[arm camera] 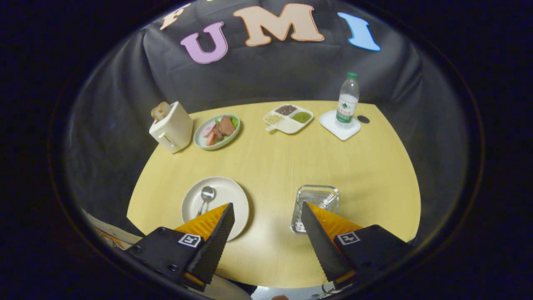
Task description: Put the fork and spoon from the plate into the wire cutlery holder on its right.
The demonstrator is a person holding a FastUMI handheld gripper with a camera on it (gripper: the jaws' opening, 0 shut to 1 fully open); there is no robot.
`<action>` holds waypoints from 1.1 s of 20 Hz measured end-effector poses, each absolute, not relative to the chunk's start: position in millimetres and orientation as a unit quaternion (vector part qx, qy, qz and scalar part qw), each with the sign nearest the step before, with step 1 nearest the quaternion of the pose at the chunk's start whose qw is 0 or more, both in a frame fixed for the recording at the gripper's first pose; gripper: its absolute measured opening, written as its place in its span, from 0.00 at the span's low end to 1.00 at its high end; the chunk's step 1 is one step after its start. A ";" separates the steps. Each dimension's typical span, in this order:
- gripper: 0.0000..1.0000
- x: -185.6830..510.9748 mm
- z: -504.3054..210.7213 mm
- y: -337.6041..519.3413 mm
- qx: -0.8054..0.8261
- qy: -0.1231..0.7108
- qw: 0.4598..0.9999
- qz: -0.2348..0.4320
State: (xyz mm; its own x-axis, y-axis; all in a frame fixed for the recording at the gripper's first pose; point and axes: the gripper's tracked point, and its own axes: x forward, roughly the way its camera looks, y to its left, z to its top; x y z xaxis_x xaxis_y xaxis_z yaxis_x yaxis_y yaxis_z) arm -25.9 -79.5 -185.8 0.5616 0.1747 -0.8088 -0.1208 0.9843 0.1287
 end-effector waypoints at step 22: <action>1.00 -51.0 -239.9 67.9 0.040 0.385 0.912 0.136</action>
State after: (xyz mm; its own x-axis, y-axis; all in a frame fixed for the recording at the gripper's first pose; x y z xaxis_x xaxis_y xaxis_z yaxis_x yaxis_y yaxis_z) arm -51.0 67.9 -239.9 0.6661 0.2792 -0.6916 -0.2183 0.9597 0.1772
